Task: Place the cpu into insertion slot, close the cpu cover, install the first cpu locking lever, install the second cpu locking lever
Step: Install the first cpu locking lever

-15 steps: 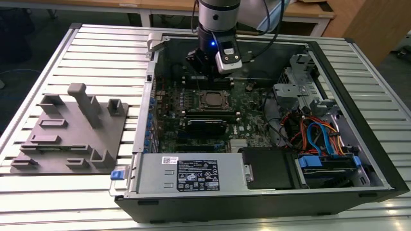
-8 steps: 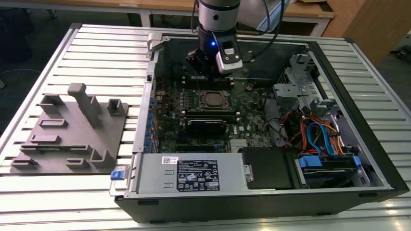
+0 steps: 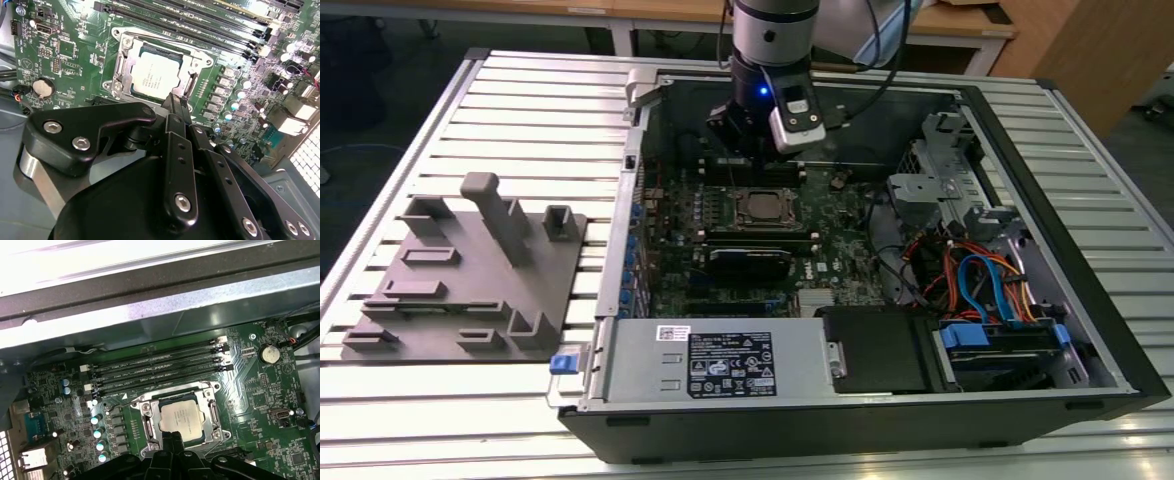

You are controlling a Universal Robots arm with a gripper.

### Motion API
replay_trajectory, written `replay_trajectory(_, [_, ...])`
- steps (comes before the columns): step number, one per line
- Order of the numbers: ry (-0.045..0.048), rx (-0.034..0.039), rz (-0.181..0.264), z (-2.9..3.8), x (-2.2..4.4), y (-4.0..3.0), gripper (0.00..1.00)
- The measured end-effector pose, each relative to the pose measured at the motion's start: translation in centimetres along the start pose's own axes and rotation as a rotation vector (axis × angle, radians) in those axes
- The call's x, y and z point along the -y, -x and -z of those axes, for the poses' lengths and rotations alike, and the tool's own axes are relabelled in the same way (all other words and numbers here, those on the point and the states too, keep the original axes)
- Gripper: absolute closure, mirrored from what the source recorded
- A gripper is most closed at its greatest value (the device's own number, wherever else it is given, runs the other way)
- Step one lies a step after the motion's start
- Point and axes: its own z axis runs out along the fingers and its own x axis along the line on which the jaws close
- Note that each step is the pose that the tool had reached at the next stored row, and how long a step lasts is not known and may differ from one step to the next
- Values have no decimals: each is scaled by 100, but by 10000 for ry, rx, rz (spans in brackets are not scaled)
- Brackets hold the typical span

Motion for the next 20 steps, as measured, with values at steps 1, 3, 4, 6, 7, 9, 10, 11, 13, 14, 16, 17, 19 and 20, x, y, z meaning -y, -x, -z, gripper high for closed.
replay_trajectory(1, [0,-1,20,0,0,0,90])
replay_trajectory(3, [1,-2,59,0,0,0,90])
replay_trajectory(4, [2,-3,78,0,0,0,90])
replay_trajectory(6, [2,-4,119,0,0,0,90])
replay_trajectory(7, [3,-5,139,0,0,0,90])
replay_trajectory(9, [3,-6,177,0,0,0,90])
replay_trajectory(10, [4,-6,197,0,0,0,90])
replay_trajectory(11, [4,-7,218,0,0,0,90])
replay_trajectory(13, [5,-8,257,0,0,0,90])
replay_trajectory(14, [5,-9,277,0,0,0,90])
replay_trajectory(16, [6,-13,366,0,0,0,90])
replay_trajectory(17, [10,-16,501,0,0,0,90])
replay_trajectory(19, [11,-19,582,0,0,0,90])
replay_trajectory(20, [11,-20,600,0,0,0,90])
